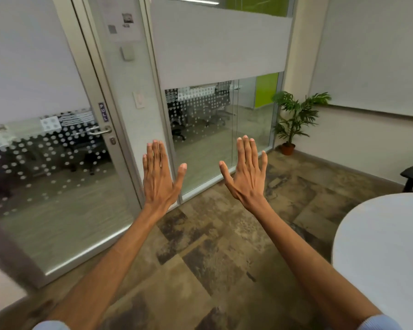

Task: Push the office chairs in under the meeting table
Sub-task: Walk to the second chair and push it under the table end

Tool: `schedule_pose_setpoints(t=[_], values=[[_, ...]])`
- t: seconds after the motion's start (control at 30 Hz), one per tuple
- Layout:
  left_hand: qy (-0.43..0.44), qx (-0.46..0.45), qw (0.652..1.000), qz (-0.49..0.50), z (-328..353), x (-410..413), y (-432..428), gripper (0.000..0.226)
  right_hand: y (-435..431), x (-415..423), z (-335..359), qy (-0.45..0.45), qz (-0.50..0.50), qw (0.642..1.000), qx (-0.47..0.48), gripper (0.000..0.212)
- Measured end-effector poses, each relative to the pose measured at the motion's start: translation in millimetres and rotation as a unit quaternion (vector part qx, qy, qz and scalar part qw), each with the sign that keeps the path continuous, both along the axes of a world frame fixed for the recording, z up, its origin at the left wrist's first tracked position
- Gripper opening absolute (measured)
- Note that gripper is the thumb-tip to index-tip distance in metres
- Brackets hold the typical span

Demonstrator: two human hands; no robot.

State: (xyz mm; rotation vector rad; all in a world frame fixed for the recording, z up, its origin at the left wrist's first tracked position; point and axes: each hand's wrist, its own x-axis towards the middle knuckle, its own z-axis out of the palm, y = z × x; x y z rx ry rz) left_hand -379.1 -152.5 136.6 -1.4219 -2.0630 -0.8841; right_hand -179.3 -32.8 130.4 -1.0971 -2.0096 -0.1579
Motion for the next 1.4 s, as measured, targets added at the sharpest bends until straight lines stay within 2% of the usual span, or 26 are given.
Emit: schedule_pose_setpoints(t=[0.33, 0.67, 0.93, 1.4], values=[[0.002, 0.012, 0.996, -0.086, 6, -62, 192, 0.082, 156, -48, 9, 0.004, -0.093, 0.996, 0.016, 0.079], [0.002, 0.007, 0.987, -0.161, -16, -52, 405, 0.083, 345, -41, -16, -0.002, -0.163, 0.987, 0.012, 0.081], [0.000, 0.009, 0.976, -0.219, 0, -3, 610, 0.083, 517, 10, 3, 0.017, -0.223, 0.974, 0.022, 0.080], [-0.016, -0.003, 0.932, -0.363, -10, 110, 936, 0.082, 775, 123, -20, 0.007, -0.360, 0.933, 0.014, 0.080]])
